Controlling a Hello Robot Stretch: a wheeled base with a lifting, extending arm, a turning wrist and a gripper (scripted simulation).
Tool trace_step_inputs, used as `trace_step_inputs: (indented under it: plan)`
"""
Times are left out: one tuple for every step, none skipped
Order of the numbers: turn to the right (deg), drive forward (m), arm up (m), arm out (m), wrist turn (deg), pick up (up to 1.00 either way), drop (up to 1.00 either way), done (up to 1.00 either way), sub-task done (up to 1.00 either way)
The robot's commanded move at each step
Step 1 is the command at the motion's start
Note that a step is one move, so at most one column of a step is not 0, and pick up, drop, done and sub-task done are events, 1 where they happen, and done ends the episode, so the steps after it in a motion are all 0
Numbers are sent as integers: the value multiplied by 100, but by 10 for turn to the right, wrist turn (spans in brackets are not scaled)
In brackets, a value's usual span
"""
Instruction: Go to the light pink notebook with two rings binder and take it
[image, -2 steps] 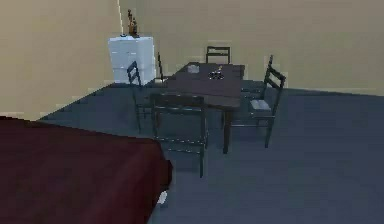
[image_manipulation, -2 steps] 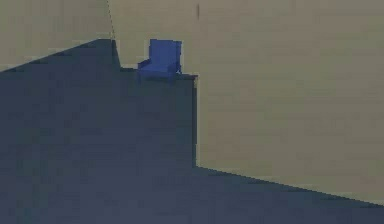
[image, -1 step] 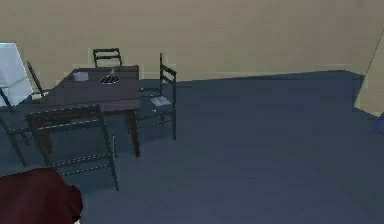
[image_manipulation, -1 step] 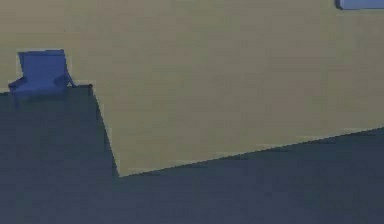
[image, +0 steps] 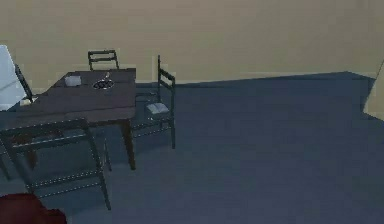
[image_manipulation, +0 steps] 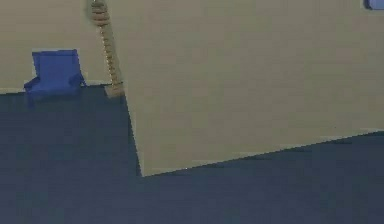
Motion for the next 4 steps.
trace_step_inputs:
  plan:
    - [90, 0, 0, 0, 0, 0, 0, 0, 0]
    - [0, 100, 0, 0, 0, 0, 0, 0, 0]
    - [30, 0, 0, 0, 0, 0, 0, 0, 0]
    - [0, 90, 0, 0, 0, 0, 0, 0, 0]
